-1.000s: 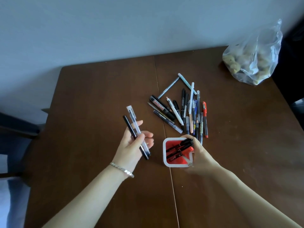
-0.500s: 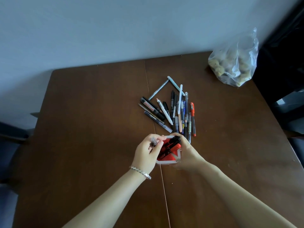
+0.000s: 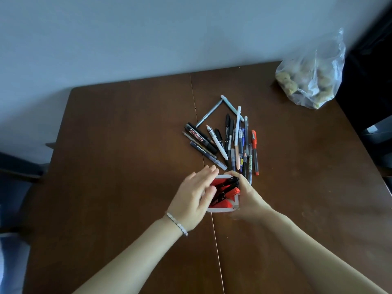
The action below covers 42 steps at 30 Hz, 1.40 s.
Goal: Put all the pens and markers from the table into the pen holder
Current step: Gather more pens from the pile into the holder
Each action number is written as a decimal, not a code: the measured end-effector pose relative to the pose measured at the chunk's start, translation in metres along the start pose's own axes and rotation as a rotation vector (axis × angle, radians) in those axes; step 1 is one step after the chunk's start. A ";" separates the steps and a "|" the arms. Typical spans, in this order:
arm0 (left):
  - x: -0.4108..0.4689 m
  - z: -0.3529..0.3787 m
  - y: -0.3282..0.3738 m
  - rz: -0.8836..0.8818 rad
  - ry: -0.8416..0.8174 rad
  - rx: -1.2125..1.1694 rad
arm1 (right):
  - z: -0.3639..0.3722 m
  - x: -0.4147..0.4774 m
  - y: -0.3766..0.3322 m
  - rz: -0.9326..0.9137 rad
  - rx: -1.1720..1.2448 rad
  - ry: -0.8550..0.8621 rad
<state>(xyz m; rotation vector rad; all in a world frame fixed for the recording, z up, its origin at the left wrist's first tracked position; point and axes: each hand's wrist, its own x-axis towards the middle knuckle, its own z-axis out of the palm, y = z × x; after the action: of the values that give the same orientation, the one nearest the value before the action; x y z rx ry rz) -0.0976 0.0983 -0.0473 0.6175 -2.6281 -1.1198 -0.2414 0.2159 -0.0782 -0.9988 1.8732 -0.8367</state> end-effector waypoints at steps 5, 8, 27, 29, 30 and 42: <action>0.057 -0.021 -0.037 -0.210 0.033 0.159 | 0.000 0.001 0.003 -0.006 0.014 -0.015; 0.094 -0.012 -0.059 -0.080 -0.273 0.514 | 0.000 0.003 0.007 -0.029 0.001 -0.009; 0.051 -0.009 -0.086 -0.405 -0.234 0.420 | 0.002 0.004 0.008 -0.053 0.027 -0.003; 0.037 -0.018 -0.069 -0.533 0.131 -0.013 | 0.002 0.004 0.008 -0.055 0.021 -0.002; 0.031 -0.022 -0.062 -0.532 0.295 -0.188 | 0.002 0.004 0.008 -0.050 0.019 -0.008; -0.030 -0.012 -0.069 -0.617 0.593 -0.469 | 0.002 0.004 0.010 0.012 0.017 -0.040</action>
<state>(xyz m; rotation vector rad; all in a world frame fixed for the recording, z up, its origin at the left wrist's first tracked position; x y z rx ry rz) -0.0466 0.0614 -0.0907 1.4287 -1.6319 -1.3645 -0.2440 0.2170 -0.0884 -0.9867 1.8338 -0.8183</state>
